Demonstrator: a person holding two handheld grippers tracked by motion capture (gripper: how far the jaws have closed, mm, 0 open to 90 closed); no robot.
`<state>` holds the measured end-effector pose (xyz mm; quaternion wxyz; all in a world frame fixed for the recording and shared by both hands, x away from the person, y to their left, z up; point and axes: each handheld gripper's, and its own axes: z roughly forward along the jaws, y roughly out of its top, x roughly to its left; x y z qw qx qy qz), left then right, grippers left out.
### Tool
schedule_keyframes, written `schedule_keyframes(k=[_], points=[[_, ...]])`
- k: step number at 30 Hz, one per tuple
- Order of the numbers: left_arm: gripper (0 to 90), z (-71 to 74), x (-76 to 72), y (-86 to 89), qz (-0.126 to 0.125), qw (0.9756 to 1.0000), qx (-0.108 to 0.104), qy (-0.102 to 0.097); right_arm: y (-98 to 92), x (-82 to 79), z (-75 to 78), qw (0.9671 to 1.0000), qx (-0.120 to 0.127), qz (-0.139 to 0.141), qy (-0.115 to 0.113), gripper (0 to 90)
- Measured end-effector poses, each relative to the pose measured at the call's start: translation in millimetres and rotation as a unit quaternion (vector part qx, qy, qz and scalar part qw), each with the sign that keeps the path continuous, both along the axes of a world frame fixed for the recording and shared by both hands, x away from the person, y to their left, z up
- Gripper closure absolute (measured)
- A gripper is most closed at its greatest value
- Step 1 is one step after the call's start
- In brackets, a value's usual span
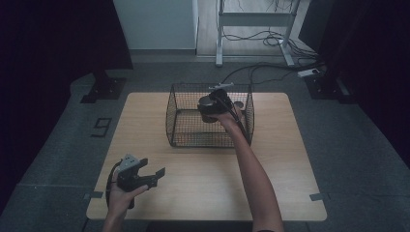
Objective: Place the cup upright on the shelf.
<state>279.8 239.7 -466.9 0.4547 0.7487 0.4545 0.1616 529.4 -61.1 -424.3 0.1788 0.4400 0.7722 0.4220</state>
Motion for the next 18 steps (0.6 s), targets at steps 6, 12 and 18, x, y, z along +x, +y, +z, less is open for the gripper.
schedule_keyframes(k=[6,12,18], points=[[16.0,-1.5,0.7,1.0,0.002,1.0000,0.001,0.002,0.4,13.2,-7.9,0.9999,-0.010,-0.006,0.007,18.4],[16.0,-1.9,1.0,0.7,0.001,1.0000,0.001,0.002,-0.3,21.1,-11.7,0.9999,-0.010,-0.008,0.009,18.4],[16.0,-2.3,1.6,1.9,0.004,1.0000,0.000,0.004,-1.1,26.6,-19.7,0.9997,-0.016,-0.008,0.017,18.3]])
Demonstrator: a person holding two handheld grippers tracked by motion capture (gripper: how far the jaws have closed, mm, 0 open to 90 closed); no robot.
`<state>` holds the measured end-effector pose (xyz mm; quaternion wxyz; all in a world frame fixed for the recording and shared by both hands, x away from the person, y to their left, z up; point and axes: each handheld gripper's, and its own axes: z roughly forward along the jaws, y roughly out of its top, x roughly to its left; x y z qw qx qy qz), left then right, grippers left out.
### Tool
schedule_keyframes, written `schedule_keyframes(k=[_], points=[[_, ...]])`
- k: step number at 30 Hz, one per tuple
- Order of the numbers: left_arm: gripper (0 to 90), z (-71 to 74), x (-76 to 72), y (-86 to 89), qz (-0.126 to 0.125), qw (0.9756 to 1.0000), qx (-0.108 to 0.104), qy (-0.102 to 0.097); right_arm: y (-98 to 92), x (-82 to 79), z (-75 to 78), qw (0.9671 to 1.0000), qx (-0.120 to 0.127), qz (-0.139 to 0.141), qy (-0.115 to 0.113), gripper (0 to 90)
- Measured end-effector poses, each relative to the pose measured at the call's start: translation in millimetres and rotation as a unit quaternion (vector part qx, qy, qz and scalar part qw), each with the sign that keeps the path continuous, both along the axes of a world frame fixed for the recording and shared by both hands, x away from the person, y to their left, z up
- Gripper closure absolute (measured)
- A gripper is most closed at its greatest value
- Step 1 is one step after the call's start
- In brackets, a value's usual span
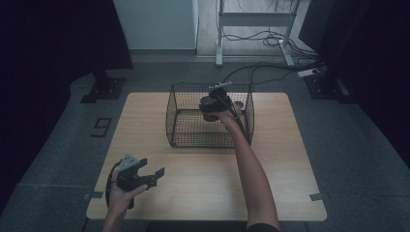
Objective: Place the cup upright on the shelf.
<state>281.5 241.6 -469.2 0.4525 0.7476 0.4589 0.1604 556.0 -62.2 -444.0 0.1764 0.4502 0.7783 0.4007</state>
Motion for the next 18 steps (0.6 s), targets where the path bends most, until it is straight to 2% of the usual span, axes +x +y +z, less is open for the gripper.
schedule_keyframes(k=[18], points=[[16.0,0.9,-0.9,0.3,0.000,1.0000,-0.001,-0.002,3.5,8.9,-21.9,0.9993,-0.025,0.000,0.027,18.3]])
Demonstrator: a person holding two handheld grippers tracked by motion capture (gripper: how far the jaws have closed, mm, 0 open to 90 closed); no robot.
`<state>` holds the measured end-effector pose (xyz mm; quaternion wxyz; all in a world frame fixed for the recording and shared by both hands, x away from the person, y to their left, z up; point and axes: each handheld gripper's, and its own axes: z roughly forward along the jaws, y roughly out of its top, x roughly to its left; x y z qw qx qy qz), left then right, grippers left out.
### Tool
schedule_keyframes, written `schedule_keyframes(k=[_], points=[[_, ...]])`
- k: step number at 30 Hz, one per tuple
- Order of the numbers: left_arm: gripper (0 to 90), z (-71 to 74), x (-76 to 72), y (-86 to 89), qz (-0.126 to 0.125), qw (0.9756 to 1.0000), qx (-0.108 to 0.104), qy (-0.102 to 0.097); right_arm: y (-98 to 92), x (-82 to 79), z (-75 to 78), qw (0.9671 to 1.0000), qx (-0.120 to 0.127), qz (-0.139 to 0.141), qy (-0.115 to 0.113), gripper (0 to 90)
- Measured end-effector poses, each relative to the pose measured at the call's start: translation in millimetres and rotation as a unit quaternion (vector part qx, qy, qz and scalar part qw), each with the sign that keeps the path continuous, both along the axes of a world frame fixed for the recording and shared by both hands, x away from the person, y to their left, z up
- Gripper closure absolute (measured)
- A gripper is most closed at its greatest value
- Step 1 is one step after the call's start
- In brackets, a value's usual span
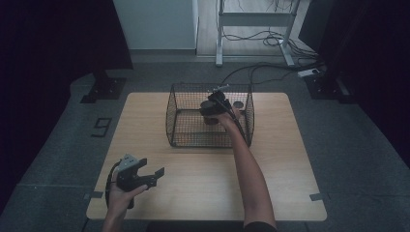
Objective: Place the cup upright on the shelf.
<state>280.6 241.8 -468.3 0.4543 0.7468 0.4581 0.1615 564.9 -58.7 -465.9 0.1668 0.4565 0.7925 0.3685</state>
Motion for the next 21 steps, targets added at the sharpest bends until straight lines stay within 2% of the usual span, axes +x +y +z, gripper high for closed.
schedule_keyframes(k=[4,6,21], points=[[16.0,-0.2,0.2,-0.2,-0.001,1.0000,0.000,0.000,1.2,0.8,-2.0,1.0000,-0.005,0.002,0.002,18.3],[16.0,-0.5,0.3,-0.7,-0.001,1.0000,0.001,0.001,1.7,2.2,-3.1,0.9998,-0.018,-0.002,0.007,18.3],[16.0,1.1,-0.5,2.0,0.001,1.0000,-0.003,-0.002,2.5,10.5,-11.4,0.9992,-0.029,-0.009,0.024,18.3]])
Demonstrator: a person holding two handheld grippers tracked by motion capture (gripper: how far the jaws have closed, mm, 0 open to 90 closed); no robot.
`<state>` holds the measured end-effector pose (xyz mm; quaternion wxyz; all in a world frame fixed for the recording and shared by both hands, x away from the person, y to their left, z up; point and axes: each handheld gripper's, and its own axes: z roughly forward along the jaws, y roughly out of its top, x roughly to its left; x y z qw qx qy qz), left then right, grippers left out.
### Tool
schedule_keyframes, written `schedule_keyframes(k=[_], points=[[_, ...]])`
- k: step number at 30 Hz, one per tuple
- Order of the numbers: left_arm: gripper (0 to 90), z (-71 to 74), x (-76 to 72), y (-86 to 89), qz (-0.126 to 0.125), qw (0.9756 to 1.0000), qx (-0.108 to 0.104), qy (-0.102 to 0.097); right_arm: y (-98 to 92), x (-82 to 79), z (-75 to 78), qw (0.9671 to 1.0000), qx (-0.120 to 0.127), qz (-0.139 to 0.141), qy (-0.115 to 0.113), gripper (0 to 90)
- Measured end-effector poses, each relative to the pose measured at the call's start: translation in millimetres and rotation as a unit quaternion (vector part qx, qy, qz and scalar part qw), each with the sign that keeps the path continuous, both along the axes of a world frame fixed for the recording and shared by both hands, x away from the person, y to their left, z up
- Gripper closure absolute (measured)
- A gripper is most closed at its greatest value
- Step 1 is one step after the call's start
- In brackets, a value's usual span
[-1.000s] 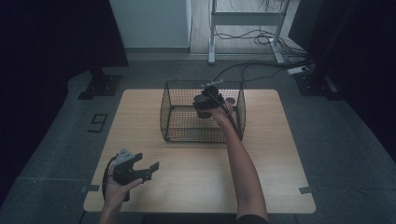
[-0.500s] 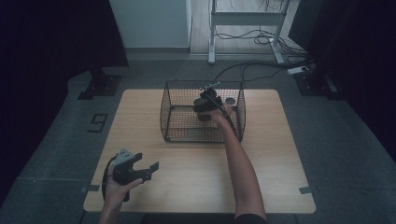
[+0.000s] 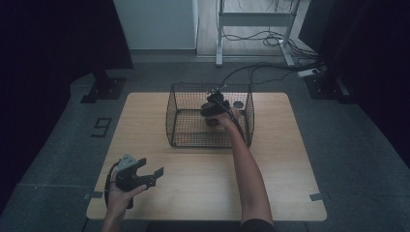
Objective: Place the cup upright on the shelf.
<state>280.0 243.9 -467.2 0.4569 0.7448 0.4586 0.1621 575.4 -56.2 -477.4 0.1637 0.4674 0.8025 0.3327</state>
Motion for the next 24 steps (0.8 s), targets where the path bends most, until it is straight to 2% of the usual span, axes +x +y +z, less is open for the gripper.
schedule_keyframes(k=[6,17,24], points=[[16.0,0.6,-0.2,0.7,0.001,1.0000,0.000,-0.001,-0.2,2.7,-2.4,0.9999,-0.008,-0.001,0.012,18.3],[16.0,3.0,-1.5,2.1,0.002,1.0000,-0.003,-0.005,0.3,6.2,-5.7,0.9998,-0.012,0.002,0.015,18.2],[16.5,3.8,-1.6,2.7,0.002,1.0000,-0.005,-0.004,-1.1,5.7,-4.8,0.9996,-0.012,0.004,0.024,18.2]])
